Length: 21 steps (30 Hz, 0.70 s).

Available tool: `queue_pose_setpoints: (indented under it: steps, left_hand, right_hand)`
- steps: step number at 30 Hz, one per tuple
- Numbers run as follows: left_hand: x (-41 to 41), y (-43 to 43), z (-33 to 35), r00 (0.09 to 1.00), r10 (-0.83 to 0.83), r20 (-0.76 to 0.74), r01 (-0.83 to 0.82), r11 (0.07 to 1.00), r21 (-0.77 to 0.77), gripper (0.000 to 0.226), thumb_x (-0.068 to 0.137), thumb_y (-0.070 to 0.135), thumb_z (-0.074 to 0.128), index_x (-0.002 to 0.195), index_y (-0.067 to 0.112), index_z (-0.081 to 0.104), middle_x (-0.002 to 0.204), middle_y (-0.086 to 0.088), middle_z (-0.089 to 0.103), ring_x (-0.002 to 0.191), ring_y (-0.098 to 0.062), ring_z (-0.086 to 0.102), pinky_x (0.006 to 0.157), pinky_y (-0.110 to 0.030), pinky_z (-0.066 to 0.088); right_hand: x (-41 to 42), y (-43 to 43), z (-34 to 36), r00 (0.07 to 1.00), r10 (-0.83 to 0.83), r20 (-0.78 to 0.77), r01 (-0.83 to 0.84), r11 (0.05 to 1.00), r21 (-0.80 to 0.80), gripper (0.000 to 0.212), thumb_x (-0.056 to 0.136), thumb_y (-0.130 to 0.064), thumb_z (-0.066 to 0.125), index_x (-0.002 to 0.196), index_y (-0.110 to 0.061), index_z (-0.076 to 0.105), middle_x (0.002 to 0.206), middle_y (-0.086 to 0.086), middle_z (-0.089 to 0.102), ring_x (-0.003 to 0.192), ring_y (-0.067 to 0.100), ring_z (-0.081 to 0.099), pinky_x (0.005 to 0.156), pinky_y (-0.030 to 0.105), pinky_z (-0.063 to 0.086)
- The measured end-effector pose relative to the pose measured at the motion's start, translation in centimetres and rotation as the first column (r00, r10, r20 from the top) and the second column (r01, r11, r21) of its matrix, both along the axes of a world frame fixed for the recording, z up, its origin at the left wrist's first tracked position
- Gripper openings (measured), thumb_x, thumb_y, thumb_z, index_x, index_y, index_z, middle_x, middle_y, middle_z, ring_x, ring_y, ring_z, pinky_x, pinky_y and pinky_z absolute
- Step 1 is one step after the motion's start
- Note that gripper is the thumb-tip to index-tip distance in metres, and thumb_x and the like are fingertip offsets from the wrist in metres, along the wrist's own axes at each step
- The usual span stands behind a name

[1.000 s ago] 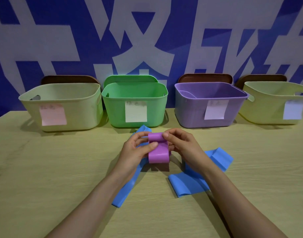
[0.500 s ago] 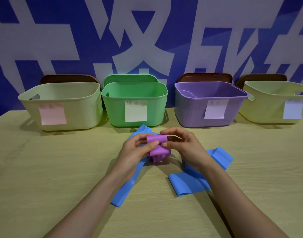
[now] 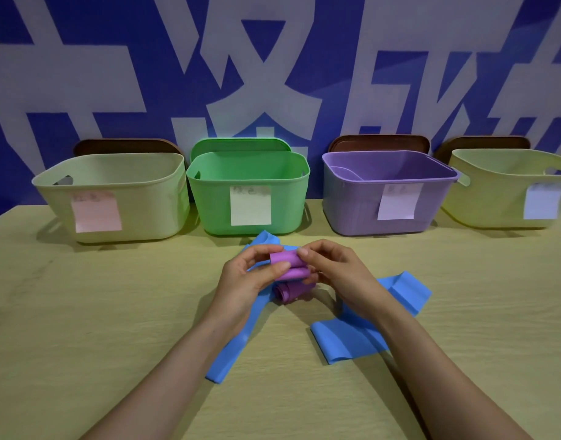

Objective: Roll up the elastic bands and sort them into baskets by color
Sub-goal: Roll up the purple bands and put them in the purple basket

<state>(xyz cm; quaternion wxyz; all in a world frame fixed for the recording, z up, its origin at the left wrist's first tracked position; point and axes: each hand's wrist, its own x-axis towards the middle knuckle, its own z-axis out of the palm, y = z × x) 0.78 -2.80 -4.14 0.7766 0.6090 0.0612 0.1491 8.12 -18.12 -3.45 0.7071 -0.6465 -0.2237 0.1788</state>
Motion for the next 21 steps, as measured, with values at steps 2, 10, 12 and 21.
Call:
queue_pose_setpoints:
  steps: [2, 10, 12, 21]
  left_hand:
    - [0.0, 0.0, 0.2, 1.000, -0.018, 0.013, 0.018, 1.000, 0.000, 0.024, 0.076, 0.001, 0.070, 0.099, 0.007, 0.066, 0.099, -0.010, 0.069, 0.088, -0.019, 0.067, 0.076, -0.025, 0.055]
    - [-0.4, -0.4, 1.8, 0.995, -0.091, -0.035, 0.091, 0.996, 0.014, 0.007, 0.086, 0.001, 0.061, 0.088, 0.008, 0.063, 0.091, -0.007, 0.066, 0.082, -0.013, 0.065, 0.070, -0.019, 0.053]
    - [-0.7, -0.8, 2.6, 0.992, -0.104, -0.077, 0.108, 0.993, 0.052, 0.015, 0.085, 0.000, 0.063, 0.097, 0.008, 0.059, 0.100, -0.012, 0.064, 0.088, -0.019, 0.064, 0.072, -0.021, 0.054]
    - [-4.3, -1.6, 9.2, 0.967, -0.245, -0.062, 0.253, 0.944, 0.212, 0.015, 0.087, -0.002, 0.059, 0.100, 0.007, 0.062, 0.092, -0.006, 0.067, 0.079, -0.013, 0.066, 0.078, -0.022, 0.055]
  right_hand:
    - [0.0, -0.2, 0.0, 1.000, 0.006, 0.022, -0.006, 1.000, 0.018, 0.014, 0.086, -0.019, 0.065, 0.092, -0.007, 0.066, 0.077, 0.006, 0.062, 0.064, 0.012, 0.057, 0.062, 0.022, 0.050]
    - [-0.5, -0.8, 0.8, 0.996, 0.041, 0.083, -0.043, 0.999, 0.023, 0.024, 0.082, -0.003, 0.067, 0.104, -0.014, 0.069, 0.100, 0.006, 0.070, 0.094, 0.016, 0.064, 0.083, 0.025, 0.052]
    - [-0.8, -1.0, 1.6, 0.998, 0.043, 0.037, -0.046, 0.997, 0.065, 0.030, 0.082, 0.006, 0.064, 0.103, -0.014, 0.069, 0.099, 0.006, 0.071, 0.094, 0.017, 0.063, 0.082, 0.023, 0.051]
    - [-4.3, -2.4, 8.1, 0.994, -0.082, 0.074, 0.079, 0.996, 0.040, 0.035, 0.074, 0.003, 0.074, 0.106, -0.008, 0.064, 0.115, 0.014, 0.063, 0.106, 0.019, 0.060, 0.095, 0.029, 0.048]
